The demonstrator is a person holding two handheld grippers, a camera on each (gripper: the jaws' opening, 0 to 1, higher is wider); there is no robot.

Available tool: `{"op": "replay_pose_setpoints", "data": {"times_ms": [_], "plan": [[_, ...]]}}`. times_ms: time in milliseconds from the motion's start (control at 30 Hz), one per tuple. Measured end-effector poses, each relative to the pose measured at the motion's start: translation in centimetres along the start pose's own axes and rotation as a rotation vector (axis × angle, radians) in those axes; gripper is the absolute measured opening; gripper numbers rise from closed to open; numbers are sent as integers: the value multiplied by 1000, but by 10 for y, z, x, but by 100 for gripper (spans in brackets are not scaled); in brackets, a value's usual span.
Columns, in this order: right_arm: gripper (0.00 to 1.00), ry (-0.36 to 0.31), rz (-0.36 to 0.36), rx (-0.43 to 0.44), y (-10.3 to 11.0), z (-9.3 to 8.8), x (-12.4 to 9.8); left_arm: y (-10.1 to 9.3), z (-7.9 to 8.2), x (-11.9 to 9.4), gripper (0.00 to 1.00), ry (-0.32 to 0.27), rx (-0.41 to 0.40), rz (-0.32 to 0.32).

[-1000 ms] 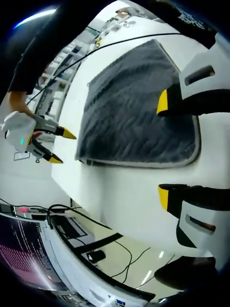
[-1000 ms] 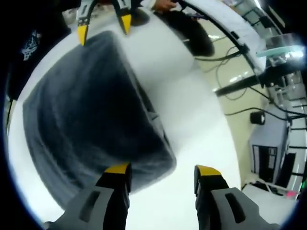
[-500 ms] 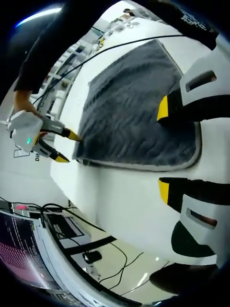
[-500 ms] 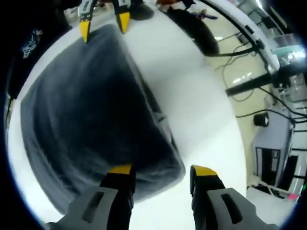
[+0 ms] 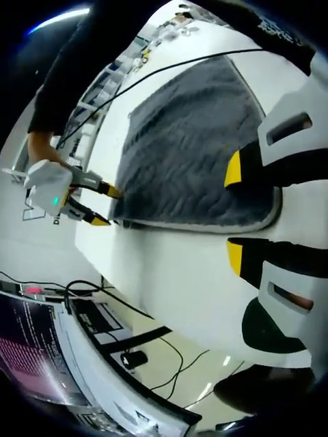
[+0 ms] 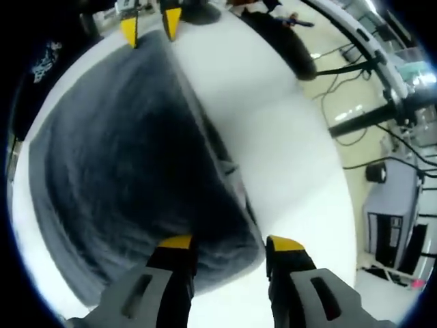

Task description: Open the folded towel by lifting each exposed corner and separating the folded layers until the towel lies flat within the target outline without major curled edges

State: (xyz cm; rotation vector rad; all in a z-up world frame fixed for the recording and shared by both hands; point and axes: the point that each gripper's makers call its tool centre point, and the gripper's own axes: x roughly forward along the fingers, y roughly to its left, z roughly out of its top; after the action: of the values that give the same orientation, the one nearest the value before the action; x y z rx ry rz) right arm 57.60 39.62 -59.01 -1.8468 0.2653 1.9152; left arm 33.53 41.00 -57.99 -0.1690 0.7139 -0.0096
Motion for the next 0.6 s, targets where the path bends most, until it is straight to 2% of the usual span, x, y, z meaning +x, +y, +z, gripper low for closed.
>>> {"op": "replay_pose_setpoints", "data": {"times_ms": [100, 233, 333, 433, 533, 600], "plan": [[31, -12, 3, 15, -3, 0, -3, -2, -3, -1, 20, 6, -11, -19], [28, -4, 4, -2, -7, 0, 2, 0, 1, -3, 7, -16, -17, -9], [26, 8, 11, -10, -7, -1, 3, -1, 1, -4, 4, -19, -17, -12], [15, 16, 7, -21, -8, -1, 1, -3, 3, -8, 3, -30, -9, -15], [10, 12, 11, -17, -5, -1, -4, -4, 4, -8, 2, -38, -4, -18], [3, 18, -12, -20, -7, -2, -10, -7, 3, -7, 1, -33, 8, -25]]}}
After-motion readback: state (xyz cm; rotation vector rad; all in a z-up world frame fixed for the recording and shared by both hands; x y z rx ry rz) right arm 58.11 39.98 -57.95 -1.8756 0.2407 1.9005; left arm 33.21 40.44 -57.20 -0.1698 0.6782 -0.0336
